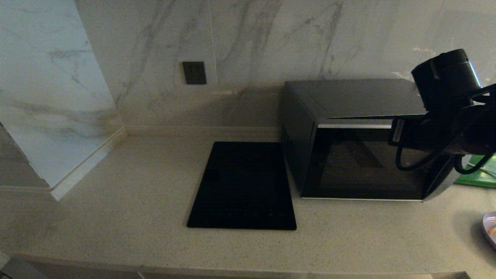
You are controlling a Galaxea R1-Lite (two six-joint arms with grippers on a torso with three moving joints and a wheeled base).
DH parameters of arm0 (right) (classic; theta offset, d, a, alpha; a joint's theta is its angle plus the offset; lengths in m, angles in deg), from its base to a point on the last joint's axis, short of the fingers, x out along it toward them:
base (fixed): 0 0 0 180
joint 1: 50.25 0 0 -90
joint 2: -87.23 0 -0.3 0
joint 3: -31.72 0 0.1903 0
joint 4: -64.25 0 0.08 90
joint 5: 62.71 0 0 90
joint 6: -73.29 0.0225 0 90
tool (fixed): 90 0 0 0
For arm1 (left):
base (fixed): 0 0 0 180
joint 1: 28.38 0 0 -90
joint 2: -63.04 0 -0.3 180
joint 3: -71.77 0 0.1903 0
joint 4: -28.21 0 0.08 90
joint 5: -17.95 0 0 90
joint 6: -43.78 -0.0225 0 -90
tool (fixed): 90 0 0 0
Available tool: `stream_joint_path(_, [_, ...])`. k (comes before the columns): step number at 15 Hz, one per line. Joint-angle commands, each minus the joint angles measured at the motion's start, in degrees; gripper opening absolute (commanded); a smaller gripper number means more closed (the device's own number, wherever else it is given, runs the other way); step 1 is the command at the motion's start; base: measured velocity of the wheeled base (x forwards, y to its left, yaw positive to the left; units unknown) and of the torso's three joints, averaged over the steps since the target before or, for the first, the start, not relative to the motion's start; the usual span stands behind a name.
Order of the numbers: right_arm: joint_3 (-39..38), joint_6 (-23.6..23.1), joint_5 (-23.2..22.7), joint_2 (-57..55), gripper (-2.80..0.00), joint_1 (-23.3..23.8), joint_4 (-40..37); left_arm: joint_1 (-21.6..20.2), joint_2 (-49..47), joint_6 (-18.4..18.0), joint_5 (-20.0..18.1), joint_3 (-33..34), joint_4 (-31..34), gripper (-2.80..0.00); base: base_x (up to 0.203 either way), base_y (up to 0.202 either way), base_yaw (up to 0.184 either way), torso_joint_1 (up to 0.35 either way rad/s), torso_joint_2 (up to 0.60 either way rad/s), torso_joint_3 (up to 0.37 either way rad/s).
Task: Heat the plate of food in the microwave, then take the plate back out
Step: Close the microwave oven
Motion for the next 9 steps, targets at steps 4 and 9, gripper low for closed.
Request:
stream_joint_path(4, [2.0,0.3,-2.8,-0.4,-2.8,6.1,2.1,0.0,0.0,0.0,0.0,0.0,0.0,-2.8,0.0,0.0,0.0,0.0,0.0,0.0])
stream_joint_path(9, [0.3,0.5,-4.3,-1.4,-2.8,9.0,5.1,0.0,0.0,0.0,0.0,0.0,0.0,-2.8,0.0,0.0,0.0,0.0,0.0,0.0])
